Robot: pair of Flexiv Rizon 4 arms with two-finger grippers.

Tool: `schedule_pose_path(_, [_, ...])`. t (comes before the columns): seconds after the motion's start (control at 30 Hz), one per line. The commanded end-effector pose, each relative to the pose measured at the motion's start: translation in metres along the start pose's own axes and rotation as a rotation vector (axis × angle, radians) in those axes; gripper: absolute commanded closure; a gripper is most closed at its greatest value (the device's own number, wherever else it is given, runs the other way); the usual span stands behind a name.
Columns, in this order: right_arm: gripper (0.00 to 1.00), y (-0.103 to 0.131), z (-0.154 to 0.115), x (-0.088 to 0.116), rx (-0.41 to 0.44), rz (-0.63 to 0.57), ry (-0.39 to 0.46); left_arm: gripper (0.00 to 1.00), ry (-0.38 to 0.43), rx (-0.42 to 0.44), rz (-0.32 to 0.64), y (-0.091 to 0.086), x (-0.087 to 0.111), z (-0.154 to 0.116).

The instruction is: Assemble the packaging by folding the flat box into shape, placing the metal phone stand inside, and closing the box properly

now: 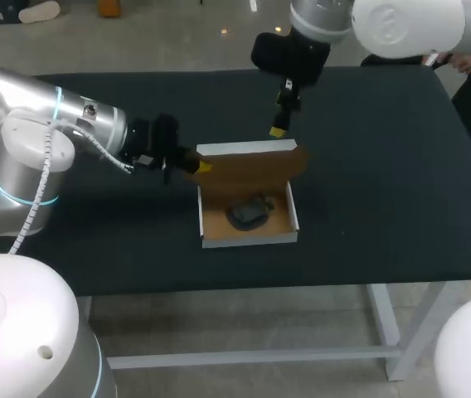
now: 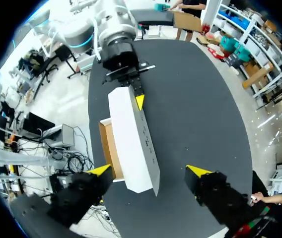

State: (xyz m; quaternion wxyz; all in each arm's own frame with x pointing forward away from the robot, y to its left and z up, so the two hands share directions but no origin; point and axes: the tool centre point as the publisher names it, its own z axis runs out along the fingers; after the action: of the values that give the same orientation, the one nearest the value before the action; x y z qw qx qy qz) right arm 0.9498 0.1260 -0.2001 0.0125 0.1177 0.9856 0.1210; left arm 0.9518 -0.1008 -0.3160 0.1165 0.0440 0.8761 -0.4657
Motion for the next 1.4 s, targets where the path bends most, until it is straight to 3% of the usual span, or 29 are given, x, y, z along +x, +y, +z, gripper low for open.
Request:
schedule_pose_path(0.03, [0.00, 0.001, -0.007, -0.007, 0.046, 0.146, 0.086, 1.00, -0.046, 0.010, 0.028, 0.000, 0.012, 0.003])
schedule_pose_path(0.3, [0.00, -0.014, -0.003, -0.003, 0.048, 0.312, 0.182, 1.00, -0.101, 0.017, 0.087, 0.005, 0.019, 0.003])
schedule_pose_path(0.4, [0.00, -0.016, -0.002, -0.002, 0.041, 0.316, 0.188, 1.00, -0.120, -0.025, 0.147, 0.008, 0.025, 0.004])
schedule_pose_path(0.93, [0.00, -0.016, -0.002, -0.002, 0.041, 0.316, 0.188, 1.00, -0.120, -0.025, 0.147, 0.008, 0.025, 0.004])
schedule_pose_path(0.97, [0.00, -0.015, -0.002, -0.002, 0.055, 0.356, 0.208, 1.00, -0.120, -0.025, 0.147, 0.008, 0.025, 0.004])
schedule_pose_path(1.03, [0.00, -0.015, 0.000, -0.002, 0.093, 0.449, 0.168, 1.00, -0.115, -0.019, 0.162, 0.009, 0.026, 0.004])
schedule_pose_path(1.2, [0.00, -0.030, 0.001, -0.002, 0.168, 0.714, 0.229, 1.00, -0.146, -0.019, 0.219, 0.012, 0.030, 0.006])
schedule_pose_path(1.33, [0.00, -0.040, 0.000, 0.005, 0.190, 0.872, 0.204, 1.00, -0.162, -0.018, 0.245, 0.014, 0.032, 0.007])
schedule_pose_path(1.4, [0.00, -0.047, 0.003, 0.008, 0.250, 1.005, 0.151, 1.00, -0.171, -0.024, 0.256, 0.015, 0.033, 0.008])
